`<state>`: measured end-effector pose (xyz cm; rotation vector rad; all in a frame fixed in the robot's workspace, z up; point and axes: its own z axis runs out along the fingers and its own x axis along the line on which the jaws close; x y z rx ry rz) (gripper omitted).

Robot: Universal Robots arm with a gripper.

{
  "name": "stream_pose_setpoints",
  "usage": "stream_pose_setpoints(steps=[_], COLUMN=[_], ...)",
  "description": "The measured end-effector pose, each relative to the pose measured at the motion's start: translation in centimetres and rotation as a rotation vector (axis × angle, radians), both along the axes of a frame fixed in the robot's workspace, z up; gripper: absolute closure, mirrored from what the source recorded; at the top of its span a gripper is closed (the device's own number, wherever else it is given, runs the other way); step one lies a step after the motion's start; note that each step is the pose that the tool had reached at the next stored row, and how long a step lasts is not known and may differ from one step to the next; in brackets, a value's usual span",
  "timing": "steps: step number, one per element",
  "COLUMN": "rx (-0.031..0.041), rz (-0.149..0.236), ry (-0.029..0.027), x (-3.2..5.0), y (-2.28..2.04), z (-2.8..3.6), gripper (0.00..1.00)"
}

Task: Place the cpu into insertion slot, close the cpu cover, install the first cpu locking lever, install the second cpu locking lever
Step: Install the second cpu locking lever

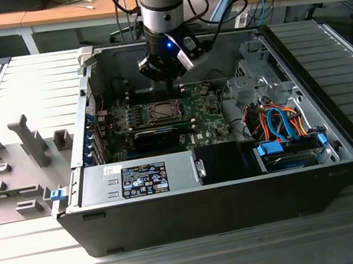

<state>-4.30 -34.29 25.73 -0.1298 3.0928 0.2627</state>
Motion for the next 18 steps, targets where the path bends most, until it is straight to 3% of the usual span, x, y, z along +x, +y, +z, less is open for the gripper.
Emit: stream_pose_setpoints(steps=[1,2,3,4,9,12,13,15,16,18], rx=[0.0191,0.0445,0.0594,0.0680,0.0680,0.0629,0.0575,0.0333,0.0264,0.0257], rz=[0.000,0.000,0.000,0.000,0.000,0.000,0.000,0.000,0.000,0.000], ry=[0.0000,-0.0001,0.0000,-0.0001,-0.0001,0.0000,-0.0001,-0.0001,-0.0001,0.0000], x=[0.00,0.00,0.00,0.00,0.01,0.00,0.00,0.00,0.01,0.00], y=[-0.04,-0.07,-0.08,-0.09,-0.29,-0.62,-0.68,-0.73,-0.76,-0.96], z=[0.00,-0.01,0.00,-0.01,0.00,0.00,-0.01,-0.01,-0.01,0.00], gripper=[0.89,0.89,0.89,0.89,0.89,0.89,0.89,0.89,0.89,0.89])
